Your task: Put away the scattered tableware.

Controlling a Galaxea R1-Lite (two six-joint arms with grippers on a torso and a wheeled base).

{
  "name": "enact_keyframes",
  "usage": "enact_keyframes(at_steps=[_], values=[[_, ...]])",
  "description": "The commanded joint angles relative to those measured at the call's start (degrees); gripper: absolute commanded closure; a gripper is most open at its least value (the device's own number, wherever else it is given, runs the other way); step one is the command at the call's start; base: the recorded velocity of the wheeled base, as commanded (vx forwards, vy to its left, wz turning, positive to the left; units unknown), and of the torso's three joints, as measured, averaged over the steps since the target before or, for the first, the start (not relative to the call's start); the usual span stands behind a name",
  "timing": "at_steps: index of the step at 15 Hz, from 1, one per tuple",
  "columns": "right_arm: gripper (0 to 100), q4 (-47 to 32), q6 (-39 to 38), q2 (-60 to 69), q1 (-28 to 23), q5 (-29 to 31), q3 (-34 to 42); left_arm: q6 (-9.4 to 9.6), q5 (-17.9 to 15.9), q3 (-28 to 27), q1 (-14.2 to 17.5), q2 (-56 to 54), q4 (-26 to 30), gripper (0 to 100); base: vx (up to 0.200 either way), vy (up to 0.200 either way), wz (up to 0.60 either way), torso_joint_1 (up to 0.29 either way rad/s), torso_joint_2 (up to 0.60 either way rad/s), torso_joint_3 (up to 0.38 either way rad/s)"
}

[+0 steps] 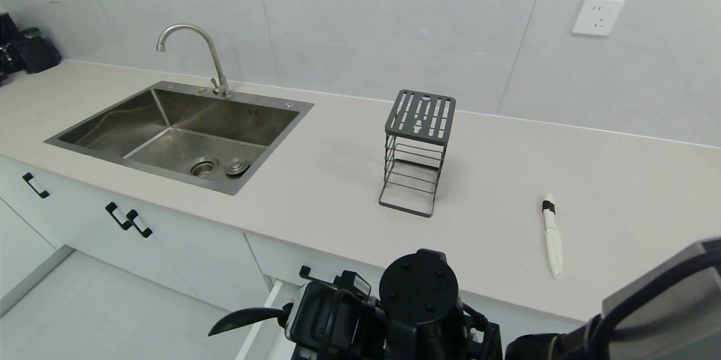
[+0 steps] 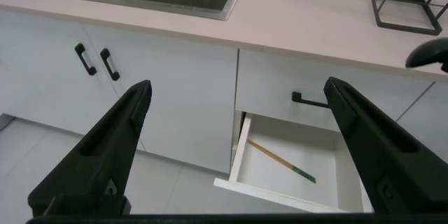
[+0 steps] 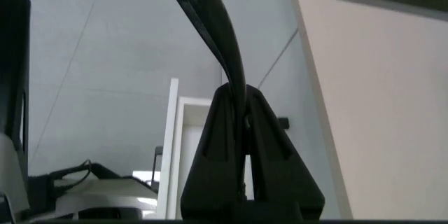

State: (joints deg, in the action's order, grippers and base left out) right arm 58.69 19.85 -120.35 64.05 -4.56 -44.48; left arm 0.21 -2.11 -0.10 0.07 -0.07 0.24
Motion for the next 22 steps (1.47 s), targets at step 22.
enact_keyframes(at_steps=[22], values=[[100, -7.2, 0.1, 0.2, 1.8, 0.6, -13.9, -0.03, 0.0, 0.0, 0.0, 0.1, 0.0, 0, 0.0, 0.0, 0.0, -0.146, 0.33, 0.178]])
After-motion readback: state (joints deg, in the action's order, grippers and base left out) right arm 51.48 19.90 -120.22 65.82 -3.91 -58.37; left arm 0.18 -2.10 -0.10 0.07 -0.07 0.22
